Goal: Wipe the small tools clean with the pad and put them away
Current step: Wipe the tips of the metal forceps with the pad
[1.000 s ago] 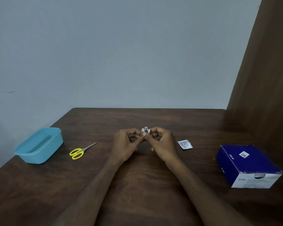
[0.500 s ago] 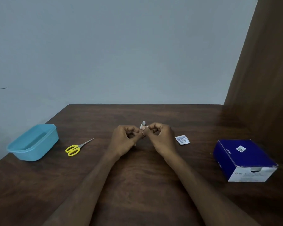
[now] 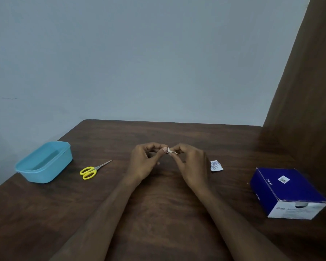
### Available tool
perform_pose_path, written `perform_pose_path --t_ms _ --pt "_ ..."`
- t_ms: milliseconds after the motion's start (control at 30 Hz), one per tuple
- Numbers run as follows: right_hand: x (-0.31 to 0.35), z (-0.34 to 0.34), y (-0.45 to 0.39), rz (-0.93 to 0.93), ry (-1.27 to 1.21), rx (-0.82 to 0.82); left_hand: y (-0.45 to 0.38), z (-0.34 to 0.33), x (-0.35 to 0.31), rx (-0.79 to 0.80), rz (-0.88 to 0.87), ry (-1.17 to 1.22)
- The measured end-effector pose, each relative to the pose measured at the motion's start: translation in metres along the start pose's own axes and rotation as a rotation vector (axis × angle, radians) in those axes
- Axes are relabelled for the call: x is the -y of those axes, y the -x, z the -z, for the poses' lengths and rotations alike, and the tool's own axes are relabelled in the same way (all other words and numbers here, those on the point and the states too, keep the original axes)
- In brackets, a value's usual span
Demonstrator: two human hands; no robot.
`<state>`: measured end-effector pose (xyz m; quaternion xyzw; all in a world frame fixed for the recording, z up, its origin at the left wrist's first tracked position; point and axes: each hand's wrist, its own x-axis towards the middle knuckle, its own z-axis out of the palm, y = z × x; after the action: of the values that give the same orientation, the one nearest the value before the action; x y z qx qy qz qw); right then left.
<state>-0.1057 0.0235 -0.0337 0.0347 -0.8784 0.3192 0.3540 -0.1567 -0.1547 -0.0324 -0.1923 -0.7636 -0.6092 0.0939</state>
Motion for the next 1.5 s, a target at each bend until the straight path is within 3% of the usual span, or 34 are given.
perform_pose_path --t_ms 267,433,567,833,1100,1233,1367,1500 --pt "-0.008 -0.003 0.000 -0.100 0.066 0.025 0.000 0.002 0.003 -0.020 0.035 0.060" --pt "0.004 0.001 0.000 -0.175 -0.298 0.147 0.002 0.001 0.000 -0.012 -0.003 0.077" --pt "0.005 0.005 -0.003 -0.243 -0.366 0.167 0.005 0.003 -0.005 0.006 -0.021 0.034" --pt "0.000 0.002 -0.002 -0.255 -0.215 0.066 0.005 0.001 -0.005 -0.013 0.003 0.066" --pt "0.006 -0.003 0.001 -0.090 -0.371 0.004 0.002 0.003 -0.005 0.003 0.034 0.159" --pt "0.005 -0.001 0.003 -0.020 -0.252 -0.083 0.002 0.004 -0.006 0.029 0.056 0.228" --pt "0.005 0.003 0.007 0.153 0.011 -0.153 0.003 0.003 -0.007 -0.047 0.104 0.294" --pt "0.005 0.002 0.006 0.119 -0.096 -0.120 0.003 0.004 -0.006 -0.171 0.130 0.319"
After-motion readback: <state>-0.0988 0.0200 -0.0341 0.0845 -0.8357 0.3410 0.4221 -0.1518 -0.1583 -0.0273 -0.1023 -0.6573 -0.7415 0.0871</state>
